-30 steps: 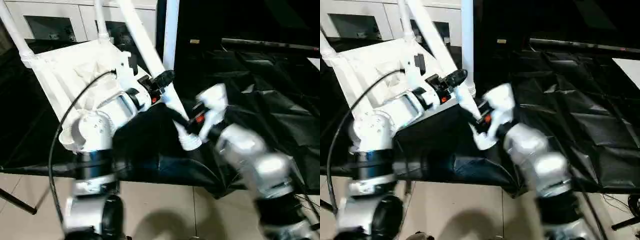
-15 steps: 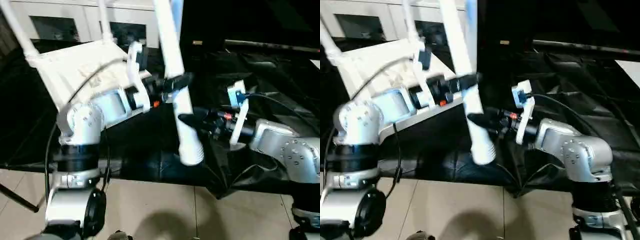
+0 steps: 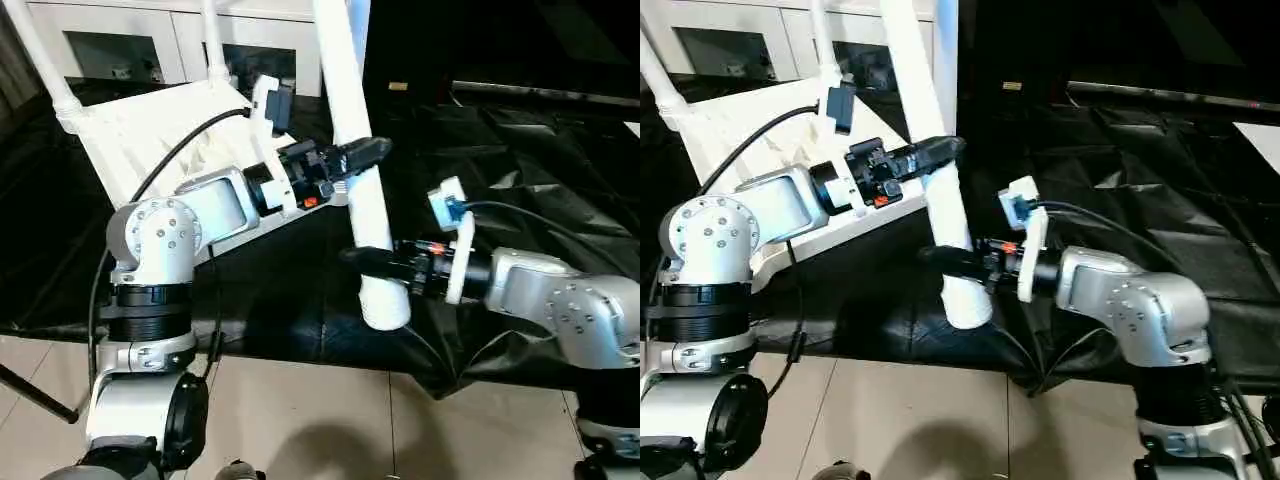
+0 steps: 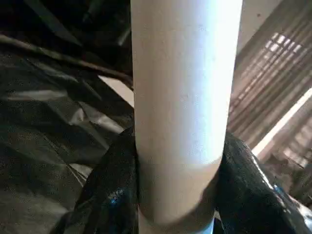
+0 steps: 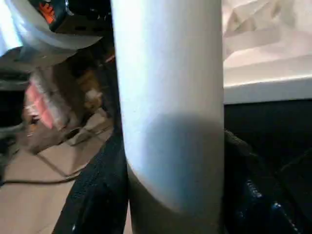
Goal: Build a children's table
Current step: Pick table leg
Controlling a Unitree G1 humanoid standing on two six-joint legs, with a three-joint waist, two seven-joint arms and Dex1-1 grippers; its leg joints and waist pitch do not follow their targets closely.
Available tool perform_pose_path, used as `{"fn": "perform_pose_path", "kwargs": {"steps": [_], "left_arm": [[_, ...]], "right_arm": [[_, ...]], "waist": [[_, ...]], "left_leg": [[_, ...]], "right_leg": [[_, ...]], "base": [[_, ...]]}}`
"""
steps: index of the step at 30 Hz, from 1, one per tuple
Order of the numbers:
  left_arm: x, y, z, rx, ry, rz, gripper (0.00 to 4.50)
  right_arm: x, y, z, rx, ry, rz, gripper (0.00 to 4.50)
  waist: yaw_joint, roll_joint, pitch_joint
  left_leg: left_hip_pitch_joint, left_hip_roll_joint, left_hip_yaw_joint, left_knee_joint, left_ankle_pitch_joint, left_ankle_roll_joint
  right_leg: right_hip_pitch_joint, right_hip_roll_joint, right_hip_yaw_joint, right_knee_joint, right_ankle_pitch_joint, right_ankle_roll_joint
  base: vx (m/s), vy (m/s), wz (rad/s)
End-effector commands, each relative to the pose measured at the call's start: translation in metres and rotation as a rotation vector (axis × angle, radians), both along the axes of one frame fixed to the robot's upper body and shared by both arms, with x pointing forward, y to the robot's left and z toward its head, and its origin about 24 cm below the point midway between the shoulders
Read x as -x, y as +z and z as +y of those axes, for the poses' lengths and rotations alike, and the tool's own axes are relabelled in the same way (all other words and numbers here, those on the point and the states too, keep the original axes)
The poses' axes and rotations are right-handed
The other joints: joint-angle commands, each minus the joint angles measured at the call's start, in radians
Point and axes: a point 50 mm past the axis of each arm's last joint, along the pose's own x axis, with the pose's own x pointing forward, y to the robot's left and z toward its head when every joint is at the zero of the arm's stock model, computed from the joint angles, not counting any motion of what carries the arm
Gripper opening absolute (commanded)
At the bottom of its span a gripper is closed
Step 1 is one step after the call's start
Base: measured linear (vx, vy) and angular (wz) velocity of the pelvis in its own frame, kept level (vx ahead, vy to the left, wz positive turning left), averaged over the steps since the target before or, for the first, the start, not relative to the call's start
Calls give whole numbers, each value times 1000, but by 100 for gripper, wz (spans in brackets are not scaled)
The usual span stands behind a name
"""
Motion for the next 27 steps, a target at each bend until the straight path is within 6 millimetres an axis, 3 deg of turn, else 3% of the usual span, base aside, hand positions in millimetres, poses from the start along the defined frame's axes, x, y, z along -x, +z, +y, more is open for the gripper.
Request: {"fn": "perform_pose_path", "kwargs": {"steps": [1, 6, 13, 20, 25, 27], "left_arm": [[-4, 2, -4, -40, 48, -19, 257], [-7, -9, -12, -143, 194, 15, 298], [-11, -19, -18, -192, 353, 61, 299], [-13, -18, -14, -184, 450, 89, 222], [-10, -15, -13, -158, 397, 66, 199], [-9, -13, -13, -149, 370, 53, 194]], "right_arm": [[-3, -6, -3, 60, -64, 7, 198], [-7, -3, 6, 84, -114, -37, 195], [-10, 0, 16, 142, -174, -99, 193], [-12, 2, 25, 174, -213, -152, 193], [-17, 9, 26, 158, -246, -240, 193], [-16, 10, 26, 111, -234, -213, 249]], "waist": [[2, -14, -77], [2, -13, -78], [1, -18, -79], [-1, -16, -77], [-1, -16, -77], [-2, -17, -76]], "left_leg": [[11, 11, 2, -58, -63, 0], [12, 12, 2, -58, -65, -5], [8, 10, 2, -56, -60, -1], [10, 10, 2, -56, -78, -5], [9, 10, 1, -56, -79, -7], [10, 9, 2, -57, -85, -5]], "right_leg": [[63, -63, 46, -75, -116, -154], [64, -63, 47, -74, -103, -153], [66, -63, 47, -74, -103, -142], [61, -61, 47, -78, -126, -129], [60, -64, 47, -77, -128, -124], [58, -62, 47, -76, -129, -126]], "base": [[0, 0, 0], [0, 0, 0], [0, 0, 0], [0, 0, 0], [0, 0, 0], [0, 0, 0]]}}
